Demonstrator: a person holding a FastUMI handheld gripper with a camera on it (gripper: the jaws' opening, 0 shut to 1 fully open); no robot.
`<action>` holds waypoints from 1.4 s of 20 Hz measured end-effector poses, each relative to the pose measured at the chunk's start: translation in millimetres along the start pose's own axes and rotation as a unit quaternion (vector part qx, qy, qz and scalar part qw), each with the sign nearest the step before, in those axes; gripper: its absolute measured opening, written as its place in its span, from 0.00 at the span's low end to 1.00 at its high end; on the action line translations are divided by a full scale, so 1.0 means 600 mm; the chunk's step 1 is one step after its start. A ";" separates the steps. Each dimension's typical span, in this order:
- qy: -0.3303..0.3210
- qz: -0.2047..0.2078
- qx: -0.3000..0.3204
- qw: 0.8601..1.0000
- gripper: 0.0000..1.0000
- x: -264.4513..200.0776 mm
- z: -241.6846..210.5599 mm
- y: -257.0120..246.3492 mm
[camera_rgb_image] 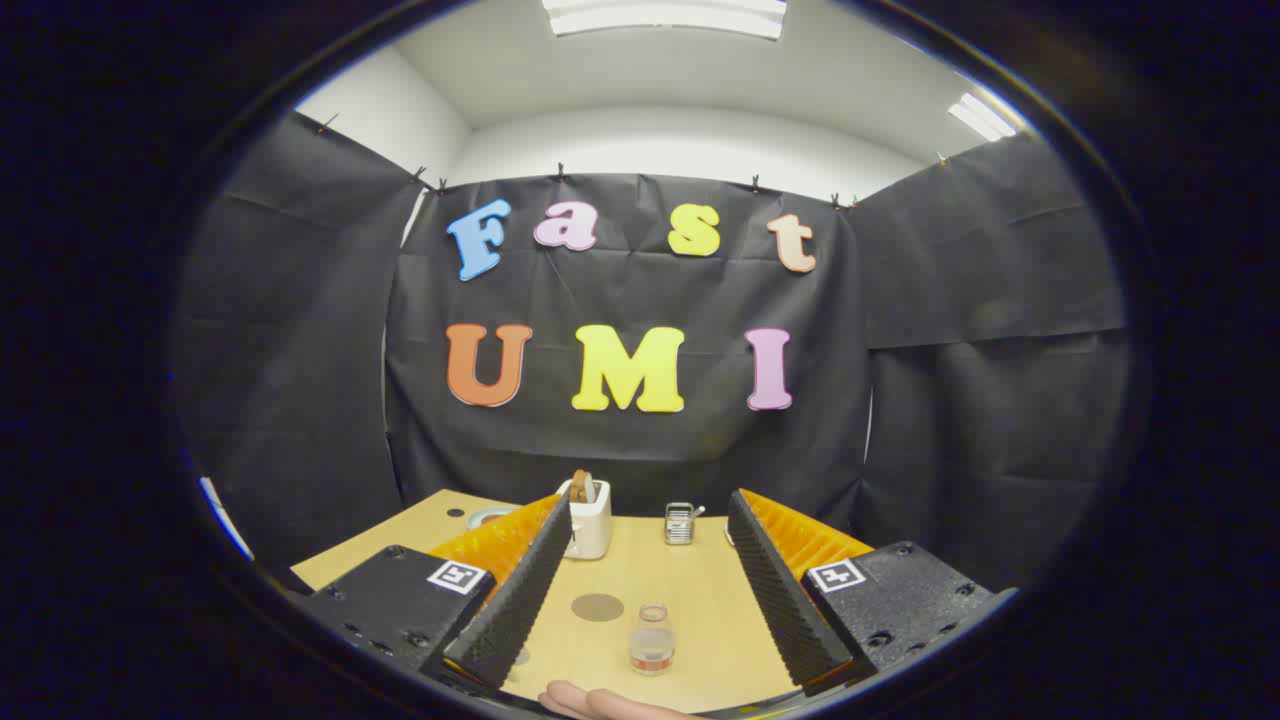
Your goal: Take the bottle from table, then pour the juice into the cup, finally place the bottle on the coaster
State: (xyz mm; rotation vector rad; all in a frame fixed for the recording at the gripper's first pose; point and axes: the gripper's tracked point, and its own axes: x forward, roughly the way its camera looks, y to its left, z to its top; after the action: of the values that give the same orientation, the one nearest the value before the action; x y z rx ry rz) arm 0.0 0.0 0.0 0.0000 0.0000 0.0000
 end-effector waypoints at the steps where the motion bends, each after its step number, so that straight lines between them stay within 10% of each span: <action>1: 0.002 0.003 0.006 1.000 1.00 0.001 -0.002 -0.002; 28: 0.043 0.017 0.030 0.999 1.00 0.038 -0.174 -0.032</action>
State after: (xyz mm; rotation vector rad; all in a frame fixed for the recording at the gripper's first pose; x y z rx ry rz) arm 22.8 -19.3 -104.4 0.0596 0.0853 0.0341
